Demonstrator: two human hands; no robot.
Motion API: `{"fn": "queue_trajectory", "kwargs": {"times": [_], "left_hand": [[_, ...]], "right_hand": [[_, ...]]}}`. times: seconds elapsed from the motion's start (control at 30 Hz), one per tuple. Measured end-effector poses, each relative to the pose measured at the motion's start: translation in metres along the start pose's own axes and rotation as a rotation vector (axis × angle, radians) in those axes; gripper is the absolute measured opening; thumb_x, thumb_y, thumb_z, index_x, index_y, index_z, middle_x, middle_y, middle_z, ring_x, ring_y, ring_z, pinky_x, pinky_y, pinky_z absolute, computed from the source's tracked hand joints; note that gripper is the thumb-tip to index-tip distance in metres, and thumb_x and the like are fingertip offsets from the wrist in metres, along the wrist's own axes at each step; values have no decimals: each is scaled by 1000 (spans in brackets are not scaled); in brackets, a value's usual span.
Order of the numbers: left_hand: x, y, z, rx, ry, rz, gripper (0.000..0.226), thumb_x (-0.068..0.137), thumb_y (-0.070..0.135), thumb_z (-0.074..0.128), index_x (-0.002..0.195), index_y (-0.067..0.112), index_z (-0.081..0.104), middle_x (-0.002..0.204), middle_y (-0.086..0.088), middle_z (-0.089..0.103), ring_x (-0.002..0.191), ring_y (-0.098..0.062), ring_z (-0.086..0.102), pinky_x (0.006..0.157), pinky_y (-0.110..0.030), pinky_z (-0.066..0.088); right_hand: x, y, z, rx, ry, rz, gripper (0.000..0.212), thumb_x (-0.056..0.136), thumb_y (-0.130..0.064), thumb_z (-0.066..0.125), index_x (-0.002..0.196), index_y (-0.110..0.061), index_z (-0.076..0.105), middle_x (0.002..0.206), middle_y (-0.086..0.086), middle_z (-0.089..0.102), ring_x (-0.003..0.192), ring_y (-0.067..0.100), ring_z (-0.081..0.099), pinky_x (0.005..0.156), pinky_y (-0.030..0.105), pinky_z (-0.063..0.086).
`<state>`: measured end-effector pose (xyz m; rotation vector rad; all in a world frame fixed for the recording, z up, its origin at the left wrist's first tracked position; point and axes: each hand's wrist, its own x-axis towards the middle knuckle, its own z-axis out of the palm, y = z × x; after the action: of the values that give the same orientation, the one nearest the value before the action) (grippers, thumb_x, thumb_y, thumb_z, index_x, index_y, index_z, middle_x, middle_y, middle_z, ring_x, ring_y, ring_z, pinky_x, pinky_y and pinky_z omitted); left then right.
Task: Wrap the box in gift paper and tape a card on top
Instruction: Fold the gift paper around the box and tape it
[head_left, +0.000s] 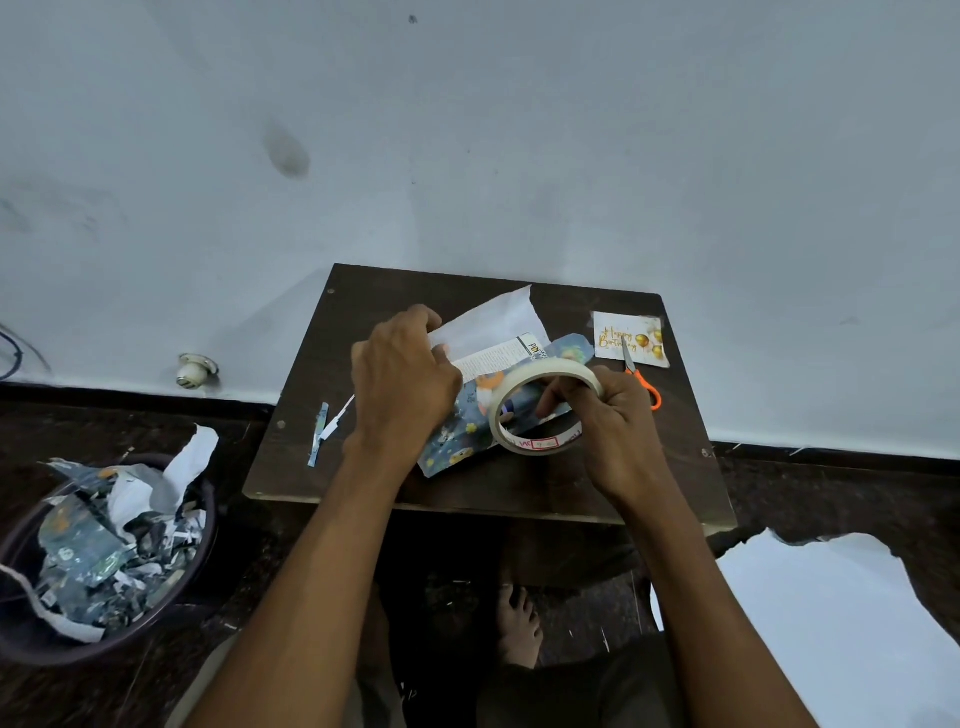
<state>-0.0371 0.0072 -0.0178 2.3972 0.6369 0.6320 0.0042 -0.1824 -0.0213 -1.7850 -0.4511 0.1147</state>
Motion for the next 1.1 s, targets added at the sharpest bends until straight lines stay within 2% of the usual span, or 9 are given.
{"fn": "queue_trajectory", "kwargs": {"times": [0.1, 0.27, 0.5, 0.57, 0.67, 0.8, 0.9, 1.0, 1.1], "left_hand": [[0, -6, 5, -70, 72, 20, 21, 84, 1, 67, 102, 9, 72, 96, -5, 74, 91, -25, 68, 84, -49, 55], [5, -9, 7, -109, 151, 118, 22, 81, -6, 64, 92, 9, 76, 88, -5, 71, 81, -24, 66, 73, -47, 55], [-7, -2, 1, -135, 11, 338, 26, 76, -8, 62, 85, 11, 77, 83, -3, 70, 78, -20, 64, 65, -42, 55], [-11, -2, -2, -92, -5, 379, 30, 73, -7, 59, 87, 10, 79, 82, -3, 68, 75, -22, 64, 63, -38, 51], [-15, -1, -5, 53, -56, 400, 31, 69, -8, 75, 92, 12, 80, 80, -2, 64, 73, -21, 59, 65, -34, 36], [-19, 2, -6, 141, -114, 398, 27, 69, 10, 88, 95, 14, 80, 81, 0, 60, 76, -19, 54, 72, -32, 27], [-23, 3, -10, 146, -114, 380, 22, 72, 20, 85, 93, 18, 80, 81, 6, 56, 77, -17, 53, 75, -32, 26], [-28, 4, -12, 154, -73, 375, 13, 74, 19, 69, 82, 18, 79, 78, 8, 51, 76, -18, 53, 76, -31, 23], [-28, 3, -10, 147, -93, 371, 14, 79, 16, 76, 91, 19, 82, 82, 5, 57, 77, -18, 54, 76, -32, 28]], "right_hand": [[-1, -1, 0, -14, 0, 7, 39, 95, -17, 50, 62, -16, 72, 81, 4, 74, 89, 18, 68, 78, 25, 51], [-3, -2, 0, -66, 6, 17, 43, 100, -5, 52, 64, -13, 73, 80, 1, 72, 88, 13, 65, 79, 26, 51], [-3, -7, 3, -105, 4, 54, 40, 100, -8, 54, 64, -11, 72, 83, -2, 71, 87, 7, 64, 72, 13, 47], [-3, -8, 4, -119, 13, 59, 39, 99, -8, 54, 64, -9, 72, 86, 1, 72, 90, 9, 64, 71, 13, 47], [-3, -9, 6, -145, 22, 63, 37, 98, -7, 55, 65, -7, 72, 89, 5, 71, 90, 10, 65, 69, 9, 46], [-4, -11, 6, -164, 18, 49, 38, 99, -8, 55, 64, -9, 71, 88, 4, 69, 86, 3, 63, 68, 7, 45], [-2, -9, 7, -114, 15, 44, 41, 98, -14, 53, 60, -11, 70, 81, 0, 73, 82, 1, 66, 73, 14, 48], [0, -7, 4, 90, 10, 80, 46, 98, -21, 49, 59, -12, 72, 94, 2, 80, 98, 13, 73, 91, 34, 54], [1, -10, 2, 202, 53, 124, 56, 107, -18, 43, 61, -9, 72, 94, 7, 80, 98, 21, 75, 95, 39, 53]]}}
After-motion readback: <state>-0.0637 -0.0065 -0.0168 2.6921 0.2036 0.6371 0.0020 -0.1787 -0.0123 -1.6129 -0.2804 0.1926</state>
